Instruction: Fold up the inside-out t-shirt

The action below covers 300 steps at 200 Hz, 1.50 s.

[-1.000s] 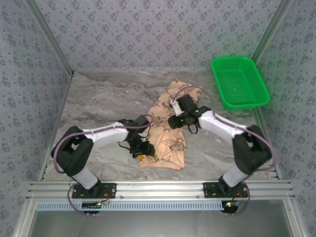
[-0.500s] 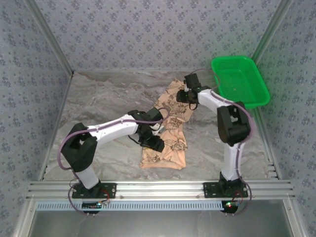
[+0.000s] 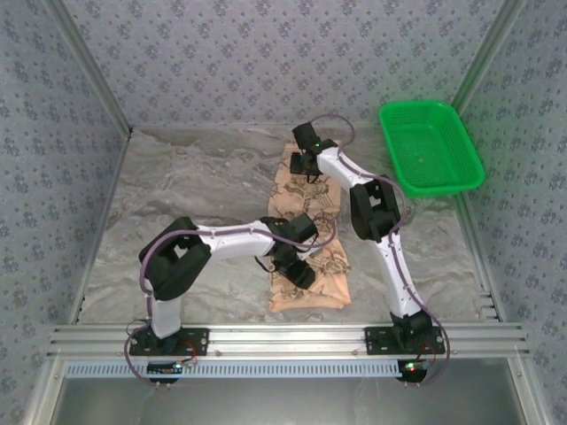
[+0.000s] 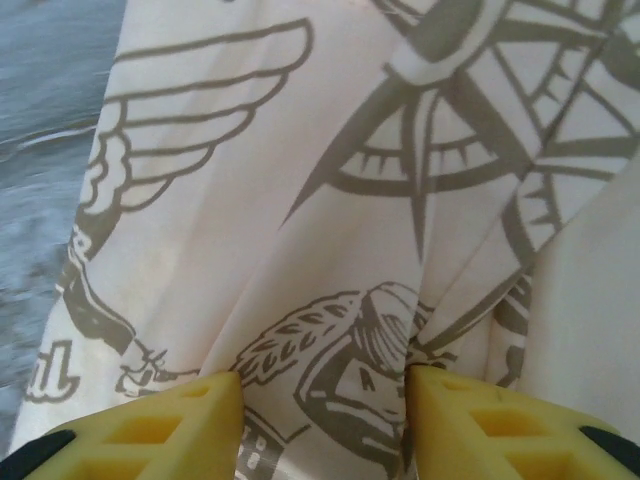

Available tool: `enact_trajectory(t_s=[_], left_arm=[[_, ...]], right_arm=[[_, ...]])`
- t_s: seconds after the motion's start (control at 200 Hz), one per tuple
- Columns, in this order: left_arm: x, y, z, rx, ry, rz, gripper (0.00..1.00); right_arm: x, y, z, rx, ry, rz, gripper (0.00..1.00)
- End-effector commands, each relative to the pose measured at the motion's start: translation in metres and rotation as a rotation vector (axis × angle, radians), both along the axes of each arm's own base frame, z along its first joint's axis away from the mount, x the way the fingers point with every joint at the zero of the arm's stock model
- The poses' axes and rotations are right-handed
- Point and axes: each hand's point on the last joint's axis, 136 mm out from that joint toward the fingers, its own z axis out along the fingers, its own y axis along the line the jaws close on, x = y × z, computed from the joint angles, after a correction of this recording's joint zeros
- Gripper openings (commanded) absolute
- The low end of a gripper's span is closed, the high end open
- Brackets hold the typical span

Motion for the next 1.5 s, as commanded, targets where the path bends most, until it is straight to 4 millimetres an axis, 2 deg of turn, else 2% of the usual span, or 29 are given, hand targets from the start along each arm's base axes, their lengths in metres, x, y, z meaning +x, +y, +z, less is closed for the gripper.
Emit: enact_trajectory(t_s=[0.0, 0.12, 0.22, 0.32, 0.425, 0.53, 0.545, 0.61, 0.695, 0.71, 0.735, 0.745, 0.76, 0.82, 0.86, 0.949, 0.969, 1.034, 1.074, 1.144, 1.184, 1.264, 1.324, 1.394, 1.494], left_arm=[[-0.032, -0.005, -0.029, 0.020, 0.091, -0.115, 0.55], [-0.033, -0.008, -0.024, -0.004, 0.079, -0.149, 0.55], [-0.033, -0.003, -0.019, -0.009, 0.059, -0.169, 0.55], [-0.034, 0.004, -0.007, -0.006, 0.050, -0.181, 0.55], [-0.032, 0.007, 0.024, -0.047, -0.010, -0.194, 0.56], [-0.027, 0.009, 0.070, -0.146, -0.121, -0.222, 0.57], [-0.028, 0.009, 0.077, -0.163, -0.136, -0.233, 0.57], [-0.027, 0.009, 0.106, -0.239, -0.215, -0.281, 0.58], [-0.032, 0.012, 0.140, -0.347, -0.329, -0.380, 0.60], [-0.033, 0.013, 0.143, -0.360, -0.346, -0.397, 0.61], [-0.033, 0.015, 0.147, -0.375, -0.379, -0.426, 0.63], [-0.034, 0.016, 0.148, -0.379, -0.390, -0.438, 0.63], [-0.034, 0.017, 0.150, -0.387, -0.408, -0.452, 0.65], [-0.033, 0.022, 0.149, -0.386, -0.469, -0.515, 0.70], [-0.034, 0.026, 0.144, -0.373, -0.486, -0.559, 0.74], [-0.045, 0.035, 0.119, -0.339, -0.443, -0.676, 0.79], [-0.050, 0.036, 0.116, -0.346, -0.419, -0.707, 0.81], [-0.055, 0.038, 0.096, -0.317, -0.370, -0.746, 0.82], [-0.055, 0.036, 0.085, -0.315, -0.363, -0.733, 0.82], [-0.055, 0.028, 0.078, -0.366, -0.402, -0.701, 0.78], [-0.055, 0.026, 0.077, -0.406, -0.448, -0.682, 0.80], [-0.065, 0.031, 0.066, -0.398, -0.551, -0.762, 0.85], [-0.062, 0.038, 0.050, -0.329, -0.614, -0.798, 0.85], [-0.063, 0.046, 0.036, -0.285, -0.648, -0.854, 0.84], [-0.061, 0.042, 0.030, -0.302, -0.711, -0.855, 0.85]], right_arm=[[-0.029, 0.047, -0.035, 0.106, 0.133, 0.197, 0.48], [-0.025, 0.066, -0.024, 0.087, 0.090, 0.262, 0.49], [-0.010, 0.070, -0.001, 0.122, 0.024, 0.281, 0.49], [0.002, 0.067, 0.045, 0.176, -0.037, 0.294, 0.50], [-0.003, 0.059, 0.108, 0.233, -0.107, 0.356, 0.52], [-0.017, 0.033, 0.169, 0.214, -0.198, 0.377, 0.53], [-0.020, 0.028, 0.170, 0.204, -0.203, 0.378, 0.53], [-0.033, 0.003, 0.206, 0.176, -0.300, 0.367, 0.53], [-0.059, -0.033, 0.236, 0.147, -0.419, 0.364, 0.52], [-0.063, -0.038, 0.246, 0.148, -0.456, 0.365, 0.52], [-0.071, -0.048, 0.249, 0.137, -0.494, 0.370, 0.52], [-0.075, -0.052, 0.261, 0.131, -0.534, 0.376, 0.52], [-0.080, -0.058, 0.257, 0.120, -0.551, 0.380, 0.52], [-0.105, -0.077, 0.282, 0.067, -0.700, 0.414, 0.52], [-0.124, -0.084, 0.287, 0.007, -0.768, 0.476, 0.52], [-0.177, -0.086, 0.266, -0.136, -0.763, 0.748, 0.56], [-0.189, -0.089, 0.244, -0.164, -0.700, 0.788, 0.55], [-0.226, -0.097, 0.204, -0.248, -0.527, 0.959, 0.63], [-0.260, -0.097, 0.180, -0.270, -0.404, 1.111, 0.67], [-0.321, -0.102, 0.152, -0.257, -0.267, 1.404, 0.78], [-0.345, -0.108, 0.139, -0.251, -0.234, 1.504, 0.83], [-0.366, -0.116, 0.119, -0.264, -0.222, 1.558, 0.87], [-0.377, -0.115, 0.107, -0.286, -0.256, 1.604, 0.90], [-0.396, -0.114, 0.084, -0.297, -0.248, 1.673, 0.92], [-0.410, -0.122, 0.055, -0.356, -0.192, 1.748, 0.95]])
